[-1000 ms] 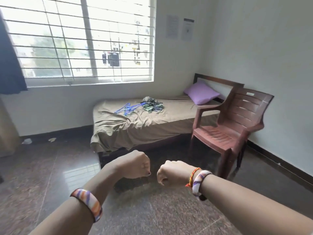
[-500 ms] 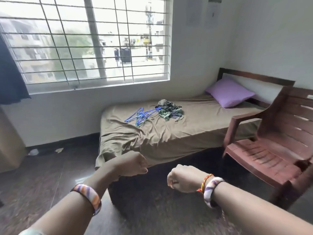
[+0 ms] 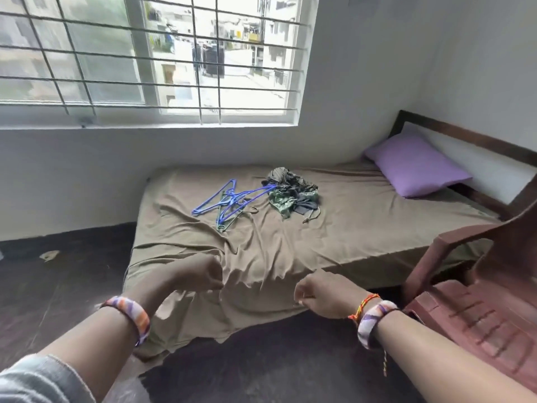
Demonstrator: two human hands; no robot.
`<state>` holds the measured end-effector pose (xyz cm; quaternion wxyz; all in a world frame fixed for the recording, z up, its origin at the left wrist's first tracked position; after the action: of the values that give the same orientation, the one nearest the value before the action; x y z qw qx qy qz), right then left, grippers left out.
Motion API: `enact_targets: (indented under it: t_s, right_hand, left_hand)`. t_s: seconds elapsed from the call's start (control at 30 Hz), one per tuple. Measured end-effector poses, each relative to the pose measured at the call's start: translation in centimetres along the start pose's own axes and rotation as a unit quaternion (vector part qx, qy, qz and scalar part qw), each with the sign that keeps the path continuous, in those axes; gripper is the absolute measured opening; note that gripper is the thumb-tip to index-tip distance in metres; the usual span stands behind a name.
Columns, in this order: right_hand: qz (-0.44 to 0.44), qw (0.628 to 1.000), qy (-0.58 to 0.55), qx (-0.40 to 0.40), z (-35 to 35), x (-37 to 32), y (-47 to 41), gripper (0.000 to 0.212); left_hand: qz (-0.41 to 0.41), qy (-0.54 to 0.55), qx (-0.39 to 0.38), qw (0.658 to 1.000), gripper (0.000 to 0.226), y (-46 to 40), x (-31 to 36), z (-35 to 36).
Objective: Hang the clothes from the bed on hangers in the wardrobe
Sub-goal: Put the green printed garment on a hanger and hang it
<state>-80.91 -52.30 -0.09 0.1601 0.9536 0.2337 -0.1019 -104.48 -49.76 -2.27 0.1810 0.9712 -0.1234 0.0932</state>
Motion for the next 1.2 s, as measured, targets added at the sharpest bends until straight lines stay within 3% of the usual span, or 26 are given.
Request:
enact_targets:
  t_s: [0.2,0.33,0.47,0.67,0.93,1.2]
  right_hand:
    - [0.016,0.998,-0.051,0.013,-2.5,6.3,-9.3,0.025]
    - [0.012,0.999,-0.049,0.002,-3.1,12.0,-15.3,0.026]
    - [-0.005,0.999,-0.044,-0.016,-3.5,19.1,-21.2,0.025]
    - [-0.047,0.997,-0.033,-0.057,-5.1,27.8,-28.1,0.025]
    - [-0.116,0.987,-0.037,-0.1,-7.1,32.4,-36.4,0.025]
    - [-0.101,0.982,-0.049,-0.151,-6.9,36.9,-44.1,0.027]
  left_hand:
    - [0.05,-0.004,-0.036,0.998,0.012,-13.2,0.5,-1.9]
    - [0.066,0.014,-0.065,0.996,0.033,-21.9,2.1,-1.2]
    - [0.006,-0.004,-0.09,0.996,0.018,-29.4,2.8,0.3]
    - [-0.07,0.014,-0.124,0.99,0.023,-37.2,4.9,0.7]
    - [-0.131,0.061,-0.146,0.979,0.027,-44.5,4.6,0.5]
    - [-0.162,0.111,-0.167,0.966,0.03,-56.7,0.3,2.3]
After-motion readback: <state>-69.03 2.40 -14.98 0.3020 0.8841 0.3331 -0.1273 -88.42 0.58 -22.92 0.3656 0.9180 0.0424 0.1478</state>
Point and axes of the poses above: each hand's wrist, its own y-axis away from the middle knuckle, its own z-axis out of the palm, x = y × z, the point moved 4 cm from there along -y, towards the middle knuckle, and after that the axes turned 5 degrees about -y, right-handed, at the moved point
